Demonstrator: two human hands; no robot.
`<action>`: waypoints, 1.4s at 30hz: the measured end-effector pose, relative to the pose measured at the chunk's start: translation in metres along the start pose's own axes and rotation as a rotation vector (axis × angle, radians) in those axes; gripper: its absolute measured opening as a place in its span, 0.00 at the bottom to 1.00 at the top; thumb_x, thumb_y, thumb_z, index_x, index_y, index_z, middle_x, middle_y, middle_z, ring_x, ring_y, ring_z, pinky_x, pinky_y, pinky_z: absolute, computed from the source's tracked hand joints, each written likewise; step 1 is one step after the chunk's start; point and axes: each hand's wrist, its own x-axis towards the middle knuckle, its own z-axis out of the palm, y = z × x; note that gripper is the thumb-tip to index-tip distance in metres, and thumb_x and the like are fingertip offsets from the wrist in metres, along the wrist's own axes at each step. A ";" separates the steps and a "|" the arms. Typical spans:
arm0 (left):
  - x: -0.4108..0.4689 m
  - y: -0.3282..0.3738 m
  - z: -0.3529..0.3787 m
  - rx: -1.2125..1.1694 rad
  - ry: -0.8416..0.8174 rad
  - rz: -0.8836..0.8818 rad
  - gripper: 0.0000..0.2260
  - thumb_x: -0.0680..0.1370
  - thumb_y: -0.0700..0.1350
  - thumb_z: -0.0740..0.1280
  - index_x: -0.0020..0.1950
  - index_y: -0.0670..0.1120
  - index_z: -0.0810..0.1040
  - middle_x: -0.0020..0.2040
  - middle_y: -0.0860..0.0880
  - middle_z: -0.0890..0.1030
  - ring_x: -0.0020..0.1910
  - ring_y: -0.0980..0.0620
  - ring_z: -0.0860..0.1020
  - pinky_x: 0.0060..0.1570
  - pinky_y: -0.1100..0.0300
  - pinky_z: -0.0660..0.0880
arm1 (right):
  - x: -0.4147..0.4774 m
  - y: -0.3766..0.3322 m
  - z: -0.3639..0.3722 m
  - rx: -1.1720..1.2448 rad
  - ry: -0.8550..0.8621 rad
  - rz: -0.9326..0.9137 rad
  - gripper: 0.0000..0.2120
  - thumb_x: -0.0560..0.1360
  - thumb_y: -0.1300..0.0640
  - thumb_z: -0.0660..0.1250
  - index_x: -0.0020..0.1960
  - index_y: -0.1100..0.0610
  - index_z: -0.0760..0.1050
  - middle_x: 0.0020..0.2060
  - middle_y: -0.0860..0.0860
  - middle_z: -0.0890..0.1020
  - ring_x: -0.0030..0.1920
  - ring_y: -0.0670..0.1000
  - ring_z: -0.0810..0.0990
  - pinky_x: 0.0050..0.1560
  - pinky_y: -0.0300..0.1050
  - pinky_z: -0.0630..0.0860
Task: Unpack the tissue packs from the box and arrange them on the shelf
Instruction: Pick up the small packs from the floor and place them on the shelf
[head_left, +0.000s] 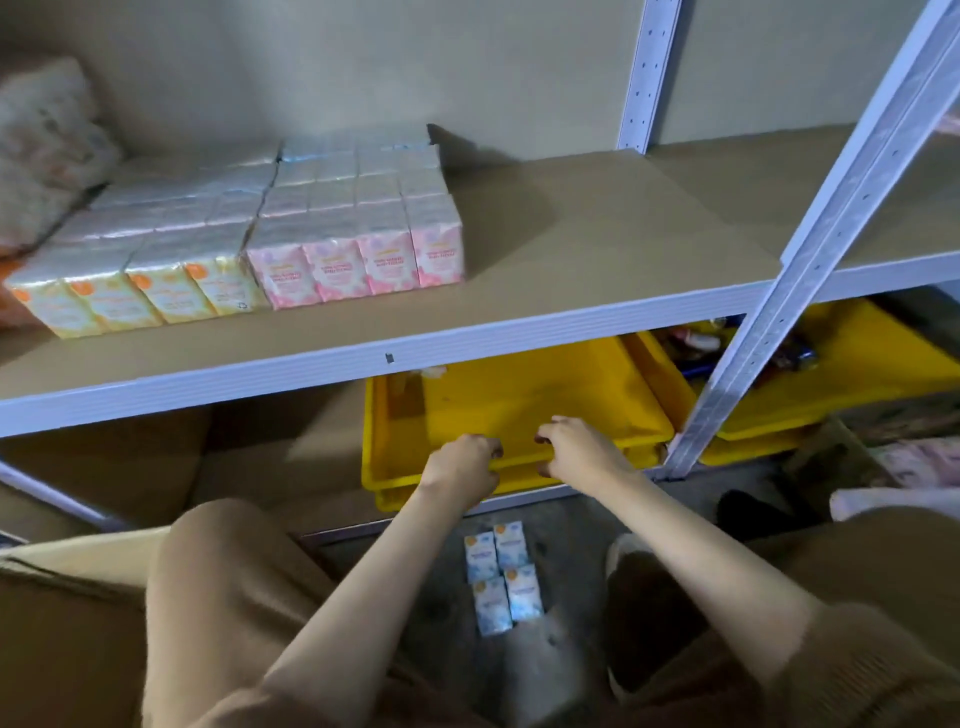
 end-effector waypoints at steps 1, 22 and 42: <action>0.006 -0.002 0.012 -0.009 -0.029 -0.029 0.16 0.79 0.43 0.62 0.67 0.48 0.72 0.65 0.43 0.75 0.63 0.42 0.75 0.57 0.51 0.75 | 0.006 0.004 0.012 0.010 -0.033 0.018 0.22 0.76 0.55 0.66 0.69 0.59 0.70 0.72 0.57 0.68 0.70 0.56 0.69 0.63 0.49 0.71; 0.116 -0.086 0.241 -0.654 -0.232 -0.632 0.15 0.77 0.37 0.64 0.63 0.35 0.76 0.63 0.37 0.78 0.63 0.43 0.76 0.59 0.57 0.71 | 0.122 0.067 0.251 0.675 -0.403 0.546 0.17 0.74 0.65 0.67 0.61 0.71 0.73 0.61 0.65 0.77 0.61 0.61 0.77 0.57 0.46 0.72; 0.117 -0.075 0.261 -0.955 -0.097 -0.816 0.14 0.74 0.36 0.69 0.58 0.32 0.77 0.57 0.34 0.80 0.55 0.38 0.80 0.47 0.57 0.74 | 0.117 0.071 0.285 1.139 -0.298 0.803 0.17 0.73 0.71 0.66 0.61 0.71 0.73 0.58 0.67 0.79 0.38 0.53 0.79 0.25 0.29 0.76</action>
